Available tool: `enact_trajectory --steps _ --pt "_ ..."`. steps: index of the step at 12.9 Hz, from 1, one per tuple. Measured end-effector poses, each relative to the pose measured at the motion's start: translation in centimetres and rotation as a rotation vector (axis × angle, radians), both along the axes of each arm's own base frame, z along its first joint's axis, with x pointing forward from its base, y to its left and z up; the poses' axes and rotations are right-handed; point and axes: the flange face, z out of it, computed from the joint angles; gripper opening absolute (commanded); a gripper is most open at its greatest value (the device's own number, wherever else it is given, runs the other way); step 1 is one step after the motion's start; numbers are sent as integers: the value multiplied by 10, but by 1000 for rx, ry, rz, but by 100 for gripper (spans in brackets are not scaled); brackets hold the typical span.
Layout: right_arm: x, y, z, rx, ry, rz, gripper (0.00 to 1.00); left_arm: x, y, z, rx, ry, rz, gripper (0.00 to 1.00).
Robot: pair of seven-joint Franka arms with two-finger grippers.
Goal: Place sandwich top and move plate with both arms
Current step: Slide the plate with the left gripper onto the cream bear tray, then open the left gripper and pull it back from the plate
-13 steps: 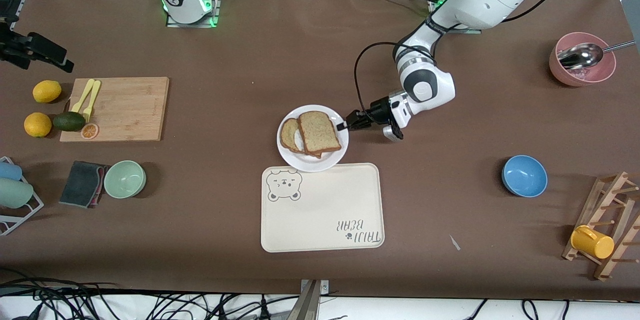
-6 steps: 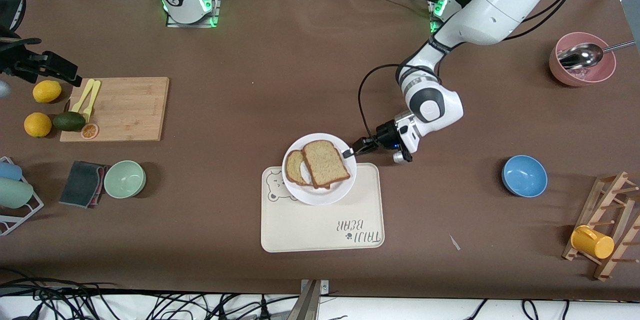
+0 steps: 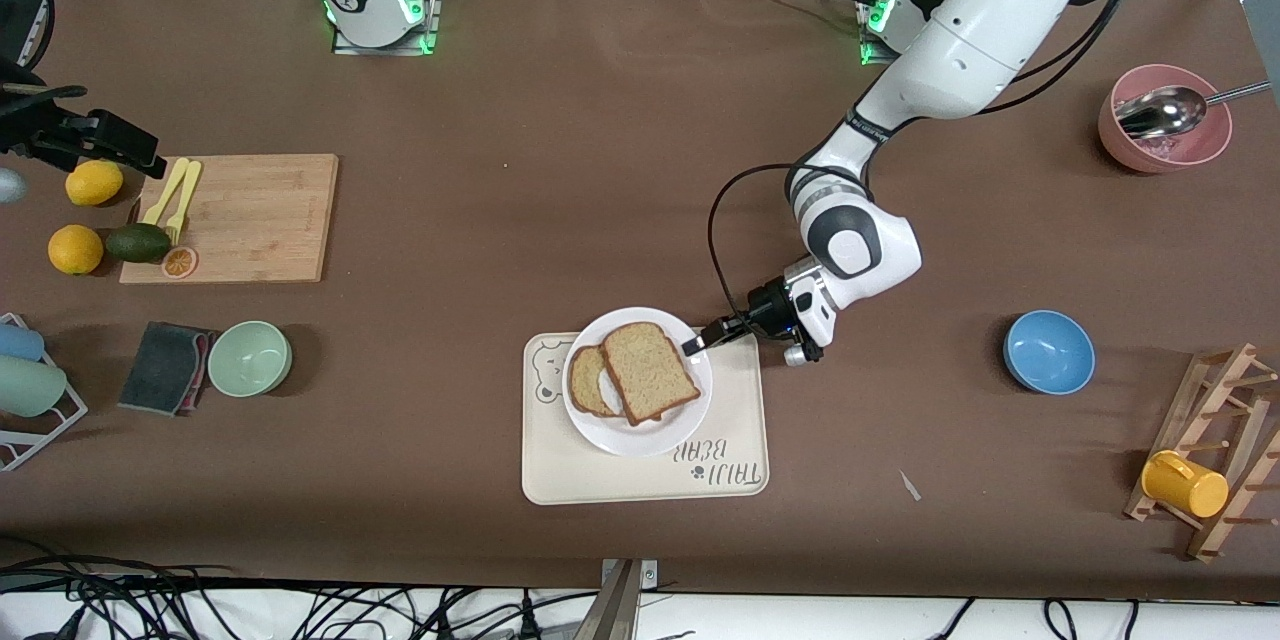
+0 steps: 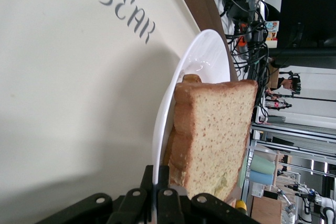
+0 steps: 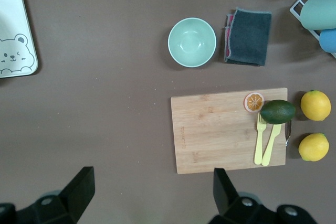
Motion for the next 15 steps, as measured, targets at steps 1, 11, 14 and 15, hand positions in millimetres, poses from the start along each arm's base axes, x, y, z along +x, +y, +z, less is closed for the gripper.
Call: enact_trajectory --steps 1,11,14,15 --pt "0 0 0 0 -2 1 100 4 -3 -3 4 3 6 0" --pt "3 4 1 0 -16 8 100 16 -5 -20 8 6 22 20" --pt "3 4 1 0 -18 8 100 19 -4 -18 7 0 25 35" --pt "3 4 1 0 -18 8 100 21 -3 -17 8 -3 28 37"
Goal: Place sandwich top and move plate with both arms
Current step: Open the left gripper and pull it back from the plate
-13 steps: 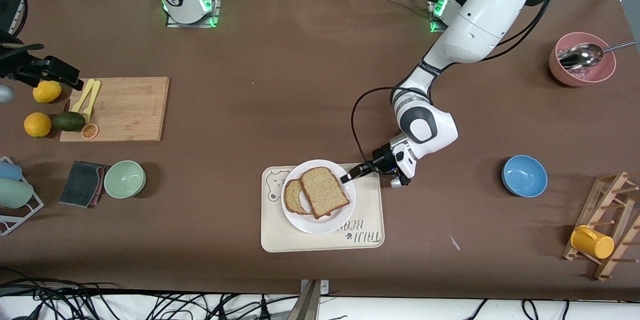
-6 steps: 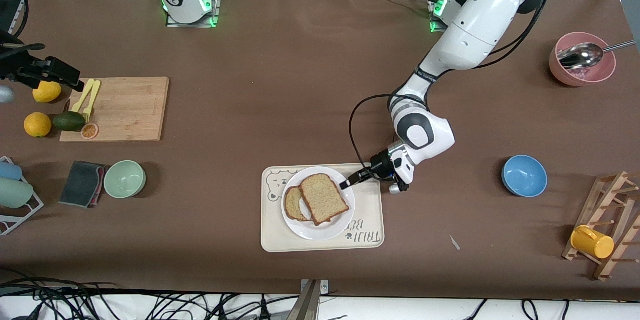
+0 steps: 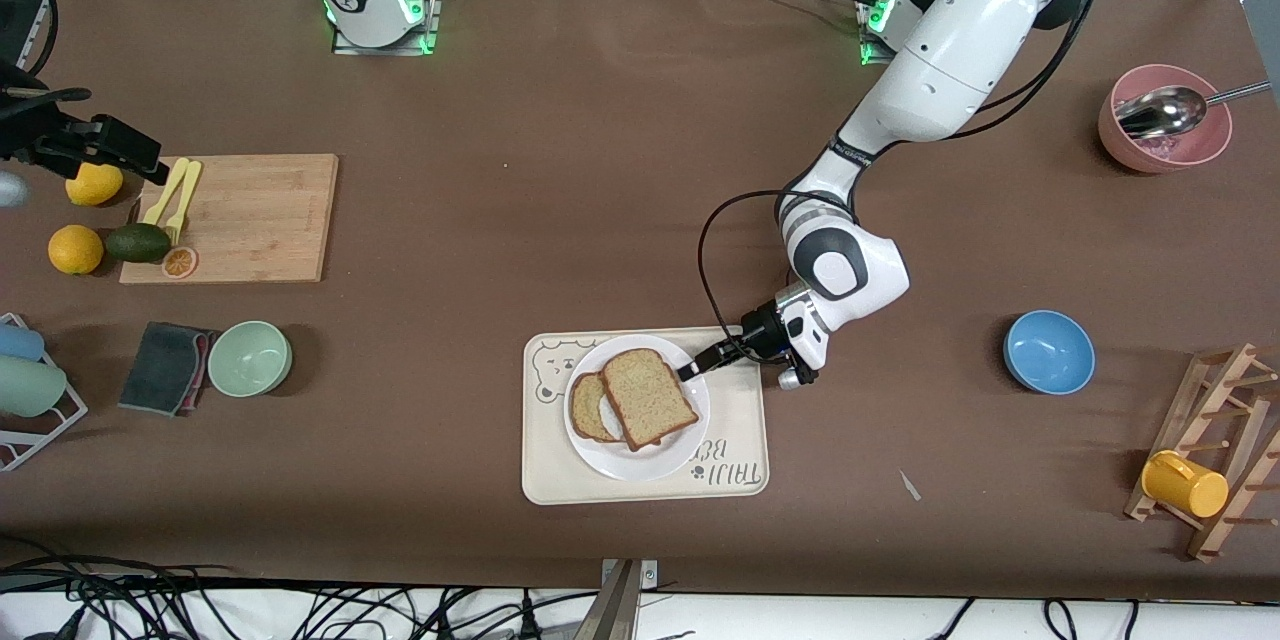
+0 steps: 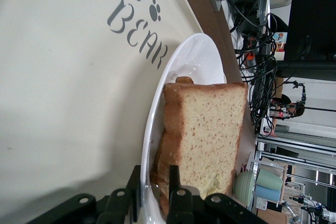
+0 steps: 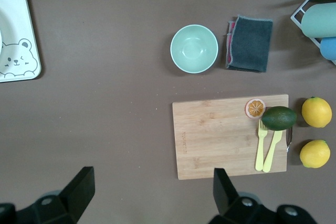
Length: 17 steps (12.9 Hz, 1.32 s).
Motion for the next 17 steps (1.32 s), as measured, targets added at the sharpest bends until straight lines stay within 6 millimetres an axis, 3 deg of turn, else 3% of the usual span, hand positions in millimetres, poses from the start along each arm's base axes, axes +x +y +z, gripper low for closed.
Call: enact_trajectory --steps 8,10,12,13,17 --pt "7 1 -9 0 1 3 100 15 20 9 11 -25 17 42" --pt "8 2 -10 0 -2 5 100 17 25 15 18 -33 14 56" --pt "10 2 -12 0 -8 6 100 23 33 27 45 -36 -11 86" --pt "12 2 -12 0 -12 6 100 27 38 34 66 -25 -31 93" --pt "15 3 -16 0 -19 7 100 46 61 59 130 64 -113 96"
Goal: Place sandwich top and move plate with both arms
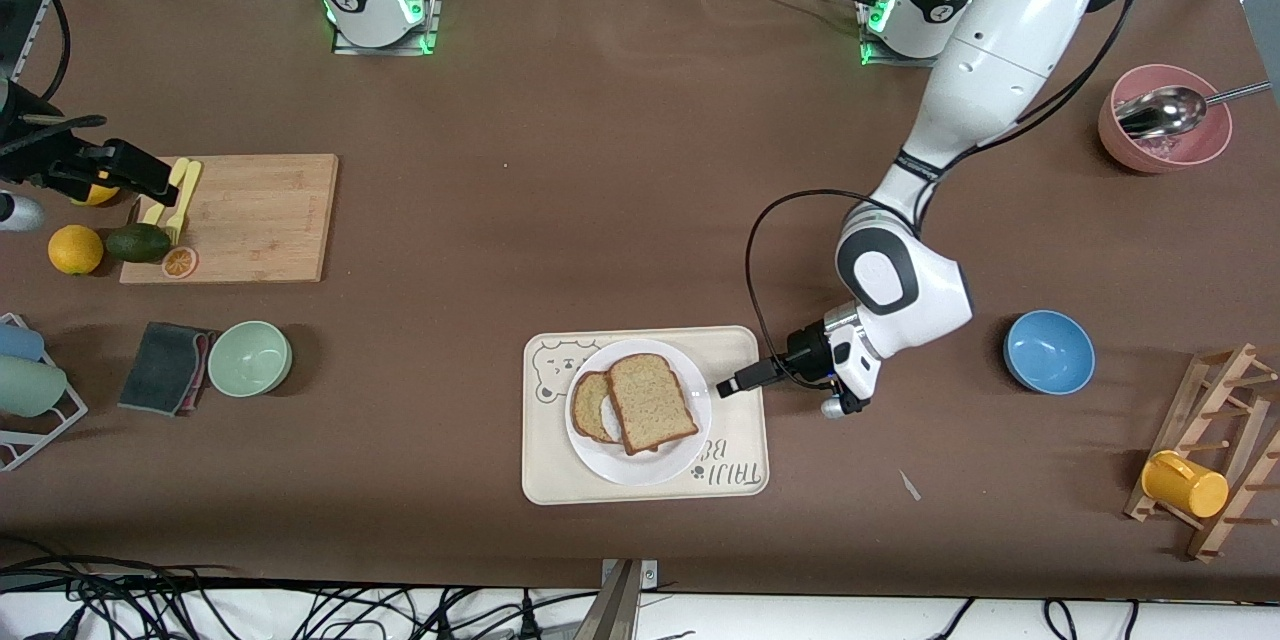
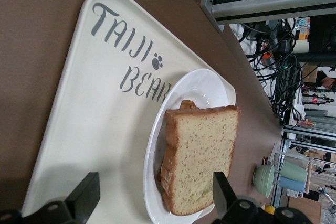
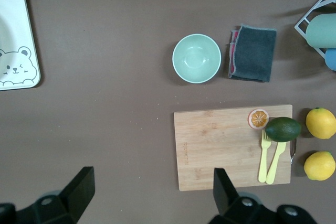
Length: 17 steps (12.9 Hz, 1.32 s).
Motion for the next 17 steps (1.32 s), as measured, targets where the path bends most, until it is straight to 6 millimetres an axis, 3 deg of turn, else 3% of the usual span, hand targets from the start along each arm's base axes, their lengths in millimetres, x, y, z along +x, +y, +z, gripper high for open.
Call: enact_trajectory --steps 6,10,17 --pt "4 0 -5 0 1 0 100 10 20 30 62 22 -107 99" --pt "5 0 -5 0 -7 0 100 18 49 55 192 61 -166 99" --pt "8 0 -6 0 -18 5 100 16 59 88 433 110 -235 99"
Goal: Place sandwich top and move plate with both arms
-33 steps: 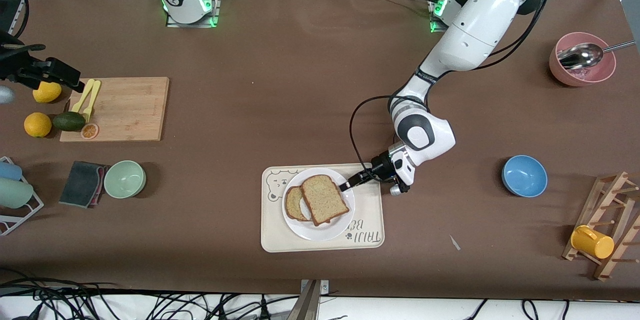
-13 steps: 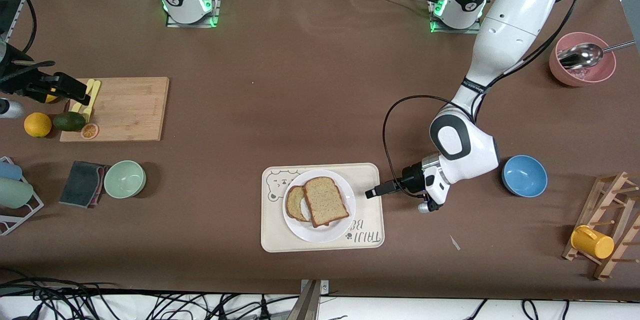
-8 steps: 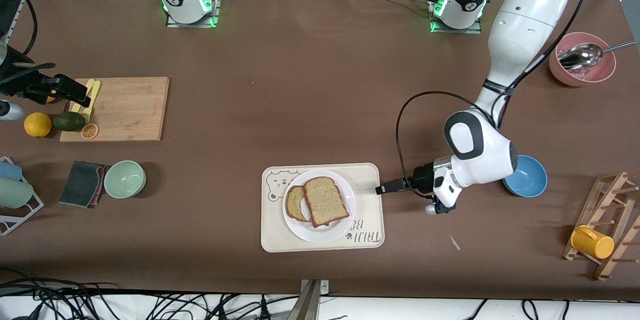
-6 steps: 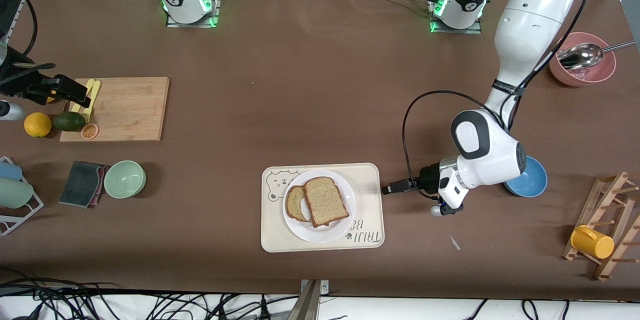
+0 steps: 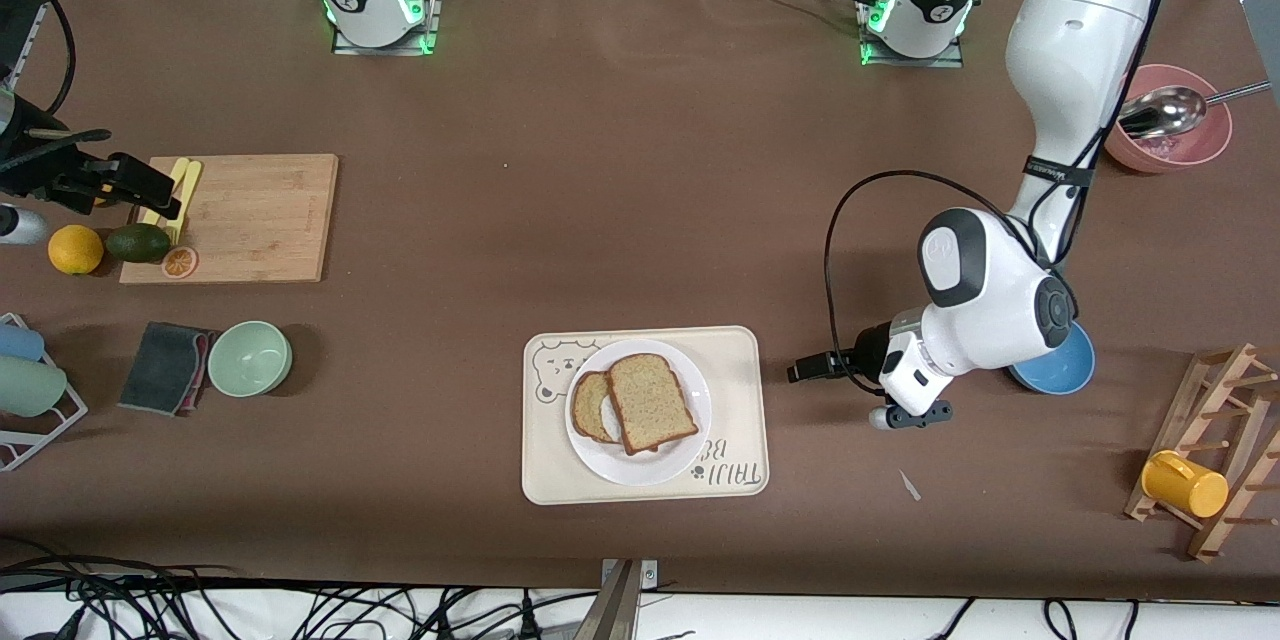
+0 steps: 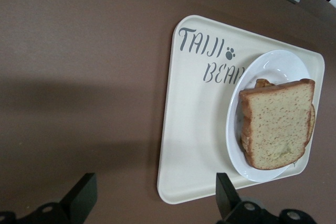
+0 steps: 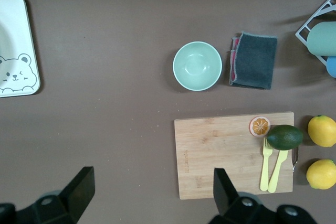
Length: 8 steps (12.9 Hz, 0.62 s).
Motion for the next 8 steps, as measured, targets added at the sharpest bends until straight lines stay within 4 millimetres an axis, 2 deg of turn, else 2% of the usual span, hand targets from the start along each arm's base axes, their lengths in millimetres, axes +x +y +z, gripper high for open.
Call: enact_trajectory --steps 2,6,8 --pt "0 0 0 0 0 11 100 -1 14 11 30 33 -9 99" --pt "0 -2 1 0 -2 4 100 -3 79 43 34 106 16 100" --pt "0 -3 2 -1 -4 0 100 -8 100 64 132 114 -23 100"
